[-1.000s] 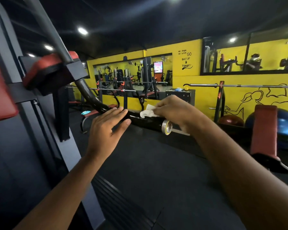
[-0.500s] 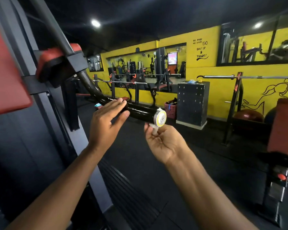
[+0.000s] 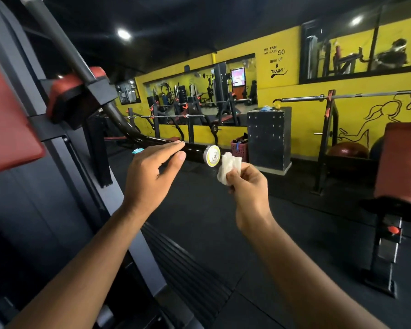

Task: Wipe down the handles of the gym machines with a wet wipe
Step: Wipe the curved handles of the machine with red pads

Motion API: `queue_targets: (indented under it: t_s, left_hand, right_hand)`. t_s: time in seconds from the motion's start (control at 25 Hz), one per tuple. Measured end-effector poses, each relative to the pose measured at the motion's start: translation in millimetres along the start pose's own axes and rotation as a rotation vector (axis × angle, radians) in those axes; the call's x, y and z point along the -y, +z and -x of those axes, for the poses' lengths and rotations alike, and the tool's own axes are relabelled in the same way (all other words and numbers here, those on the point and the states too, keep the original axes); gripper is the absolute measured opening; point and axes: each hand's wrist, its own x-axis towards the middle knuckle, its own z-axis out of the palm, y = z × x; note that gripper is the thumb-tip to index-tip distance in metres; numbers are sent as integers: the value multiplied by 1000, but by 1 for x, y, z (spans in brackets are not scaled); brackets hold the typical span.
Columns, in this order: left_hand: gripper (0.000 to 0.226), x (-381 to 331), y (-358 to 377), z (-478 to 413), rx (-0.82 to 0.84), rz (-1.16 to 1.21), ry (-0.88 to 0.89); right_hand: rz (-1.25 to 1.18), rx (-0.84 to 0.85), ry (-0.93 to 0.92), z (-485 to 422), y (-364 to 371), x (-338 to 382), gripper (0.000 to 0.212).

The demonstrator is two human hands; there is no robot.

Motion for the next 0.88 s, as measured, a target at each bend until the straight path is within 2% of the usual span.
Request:
queue_targets:
  t_s: [0.2,0.28,0.4,0.48,0.76,0.88]
  left_hand:
    - [27,-52,11,-1,-78,-246,83]
    - [29,-61,13,-16,-58,-352,-10]
    - [35,-71,16,-32,-46,-484,-242]
    - [42,-79,18,-41,-9,-582,-358]
    - [34,-77,6,-92,145,-979,-535]
    - [37,-57,2,-111,96,-1039,-610]
  right_hand:
    - [224,144,-118,-38,-28,3,3]
    - [253,215,-157,-60,-35,12,6]
    - [311,384,-232,-93,-35,31,14]
    - [349,474,-310,-115,-28,43,12]
    - [417,768,-610,-171,43,53,1]
    - [374,862,-773,-198,77,45,12]
